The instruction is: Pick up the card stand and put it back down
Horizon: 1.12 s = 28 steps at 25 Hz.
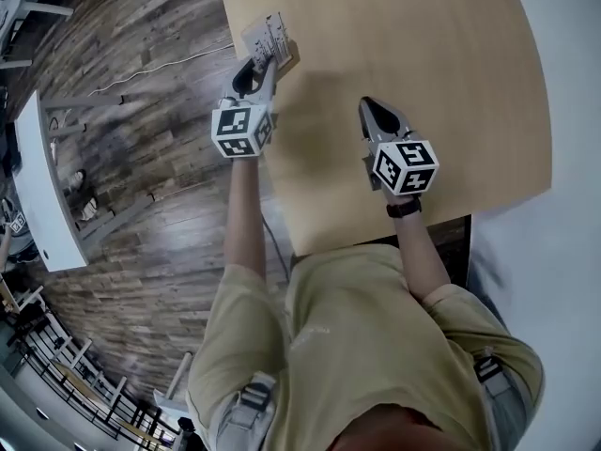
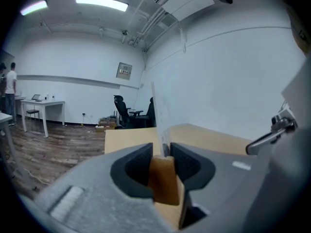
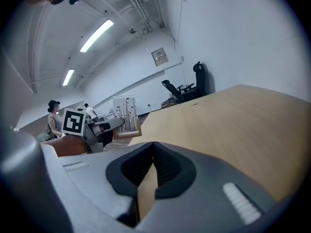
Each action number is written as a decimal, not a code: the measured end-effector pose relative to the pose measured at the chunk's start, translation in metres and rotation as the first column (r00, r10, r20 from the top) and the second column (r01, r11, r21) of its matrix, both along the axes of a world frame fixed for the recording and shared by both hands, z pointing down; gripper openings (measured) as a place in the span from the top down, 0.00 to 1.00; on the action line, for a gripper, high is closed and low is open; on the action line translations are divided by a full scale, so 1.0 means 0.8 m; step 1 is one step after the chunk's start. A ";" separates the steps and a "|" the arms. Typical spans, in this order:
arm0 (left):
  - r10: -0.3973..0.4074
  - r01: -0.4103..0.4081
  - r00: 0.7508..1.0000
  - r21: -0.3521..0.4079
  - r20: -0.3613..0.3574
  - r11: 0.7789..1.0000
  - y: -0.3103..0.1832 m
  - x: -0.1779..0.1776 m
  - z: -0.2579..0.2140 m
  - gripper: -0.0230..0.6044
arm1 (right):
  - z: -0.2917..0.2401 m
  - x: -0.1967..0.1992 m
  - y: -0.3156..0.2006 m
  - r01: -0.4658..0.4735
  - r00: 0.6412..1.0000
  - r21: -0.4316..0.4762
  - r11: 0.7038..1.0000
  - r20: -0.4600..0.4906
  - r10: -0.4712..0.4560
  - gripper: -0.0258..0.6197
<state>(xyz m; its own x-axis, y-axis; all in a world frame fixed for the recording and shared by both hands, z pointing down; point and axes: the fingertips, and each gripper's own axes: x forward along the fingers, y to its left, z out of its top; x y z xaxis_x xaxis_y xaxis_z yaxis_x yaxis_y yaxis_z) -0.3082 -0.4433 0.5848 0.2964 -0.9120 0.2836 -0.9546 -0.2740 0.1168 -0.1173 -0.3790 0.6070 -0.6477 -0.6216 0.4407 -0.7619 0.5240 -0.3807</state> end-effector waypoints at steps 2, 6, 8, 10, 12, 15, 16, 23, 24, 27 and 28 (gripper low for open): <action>0.026 -0.025 1.000 -0.029 0.013 0.999 -0.008 0.012 0.025 0.78 | 0.014 0.000 0.000 0.004 1.000 -0.019 1.000 0.001 -0.004 0.95; 0.082 -0.080 0.996 -0.055 0.033 0.995 -0.028 0.039 0.060 0.78 | 0.033 0.004 -0.003 0.010 1.000 -0.050 0.999 0.004 -0.010 0.95; 0.110 -0.107 0.993 -0.056 0.043 0.993 -0.041 0.045 0.071 0.78 | 0.036 0.002 -0.012 0.004 1.000 -0.054 0.999 0.007 -0.003 0.95; 0.145 -0.140 0.987 -0.063 0.075 0.988 -0.048 0.056 0.084 0.78 | 0.042 0.004 -0.017 -0.001 1.000 -0.054 0.999 0.008 0.002 0.95; 0.186 -0.179 0.977 -0.067 0.107 0.981 -0.051 0.070 0.096 0.78 | 0.051 0.010 -0.016 -0.003 1.000 -0.056 0.998 0.006 0.003 0.95; 0.245 -0.239 0.962 -0.065 0.123 0.969 -0.044 0.086 0.104 0.78 | 0.063 0.016 -0.007 -0.007 1.000 -0.071 0.997 0.005 0.007 0.95; 0.264 -0.258 0.956 -0.067 0.127 0.964 -0.040 0.089 0.105 0.78 | 0.064 0.017 -0.003 -0.009 1.000 -0.077 0.997 0.005 0.010 0.95; 0.327 -0.310 0.928 -0.117 0.177 0.943 -0.025 0.094 0.128 0.78 | 0.064 0.024 0.002 -0.016 1.000 -0.086 0.996 0.008 0.017 0.95; 0.328 -0.309 0.928 -0.124 0.176 0.943 -0.023 0.094 0.130 0.78 | 0.065 0.025 0.005 -0.017 1.000 -0.086 0.996 0.007 0.018 0.95; 0.325 -0.298 0.929 -0.161 0.176 0.941 -0.018 0.091 0.139 0.77 | 0.067 0.027 0.011 -0.018 1.000 -0.087 0.996 0.005 0.019 0.95; 0.325 -0.296 0.929 -0.172 0.176 0.940 -0.017 0.092 0.142 0.77 | 0.066 0.028 0.012 -0.020 1.000 -0.086 0.996 0.004 0.021 0.95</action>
<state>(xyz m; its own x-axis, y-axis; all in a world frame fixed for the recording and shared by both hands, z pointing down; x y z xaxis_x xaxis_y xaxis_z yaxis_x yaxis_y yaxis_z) -0.2349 -0.4571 0.6987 0.4824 -0.7303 0.4836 -0.8319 -0.5549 -0.0082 -0.0946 -0.3696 0.6599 -0.6373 -0.5945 0.4903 -0.7703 0.4732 -0.4275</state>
